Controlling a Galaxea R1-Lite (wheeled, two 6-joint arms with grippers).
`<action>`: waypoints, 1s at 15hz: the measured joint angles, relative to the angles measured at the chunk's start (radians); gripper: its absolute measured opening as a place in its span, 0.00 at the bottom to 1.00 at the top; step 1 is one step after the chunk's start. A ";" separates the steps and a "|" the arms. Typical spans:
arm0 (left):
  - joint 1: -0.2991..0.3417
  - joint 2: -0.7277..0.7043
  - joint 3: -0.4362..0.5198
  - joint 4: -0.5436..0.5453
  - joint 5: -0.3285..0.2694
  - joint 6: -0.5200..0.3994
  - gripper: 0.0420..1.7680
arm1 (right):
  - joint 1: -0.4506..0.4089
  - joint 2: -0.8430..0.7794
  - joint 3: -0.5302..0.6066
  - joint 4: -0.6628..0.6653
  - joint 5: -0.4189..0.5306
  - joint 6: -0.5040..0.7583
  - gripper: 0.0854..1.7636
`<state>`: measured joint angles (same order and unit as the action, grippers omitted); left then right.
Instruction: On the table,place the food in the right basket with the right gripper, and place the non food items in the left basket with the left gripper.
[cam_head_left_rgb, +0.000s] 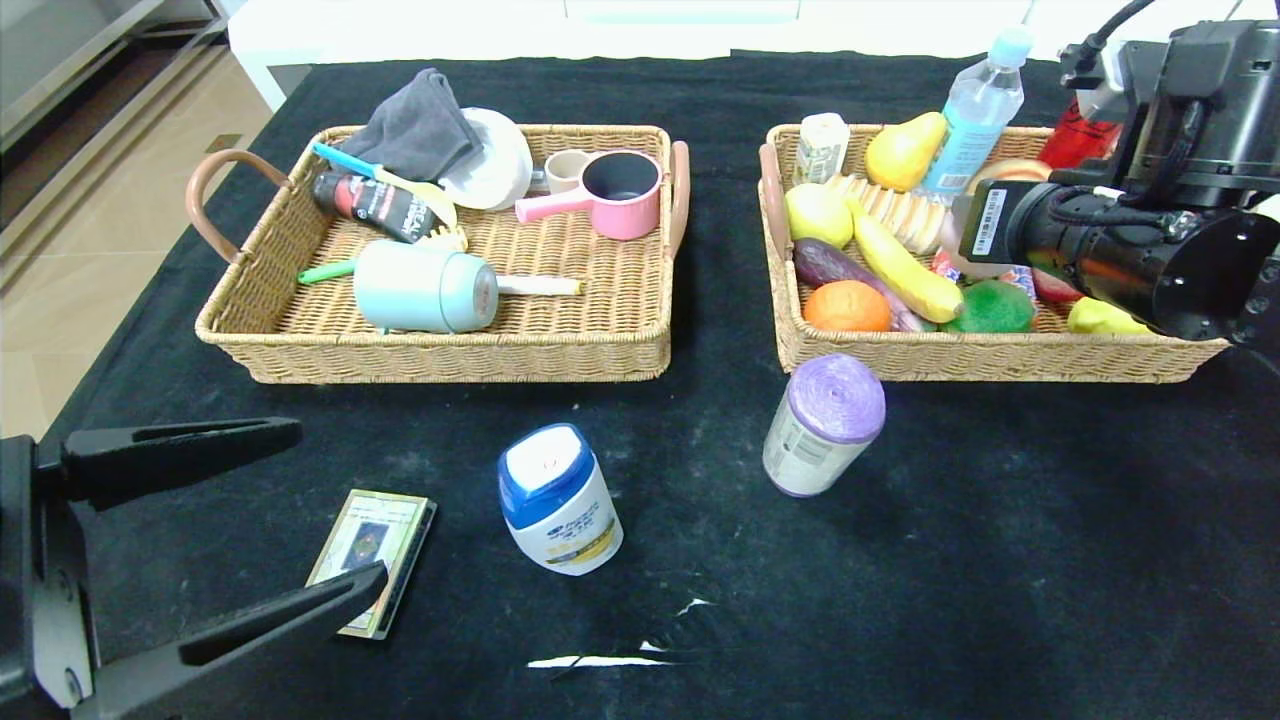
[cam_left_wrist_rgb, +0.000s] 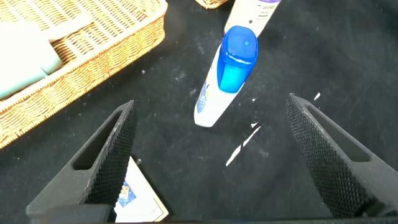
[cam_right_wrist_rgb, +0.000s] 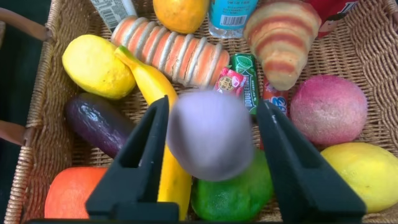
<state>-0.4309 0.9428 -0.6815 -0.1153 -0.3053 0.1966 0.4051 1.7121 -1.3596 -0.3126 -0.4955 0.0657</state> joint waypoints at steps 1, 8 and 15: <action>0.000 0.000 0.000 0.000 0.000 0.000 0.97 | 0.003 -0.001 0.003 0.000 -0.001 0.000 0.64; 0.000 -0.005 0.000 0.000 0.000 0.000 0.97 | 0.050 -0.058 0.063 0.012 -0.002 -0.002 0.83; 0.000 -0.018 -0.001 0.000 -0.001 0.007 0.97 | 0.130 -0.158 0.154 0.019 -0.010 -0.001 0.91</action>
<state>-0.4309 0.9247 -0.6821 -0.1157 -0.3064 0.2038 0.5353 1.5543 -1.2060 -0.2938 -0.5051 0.0643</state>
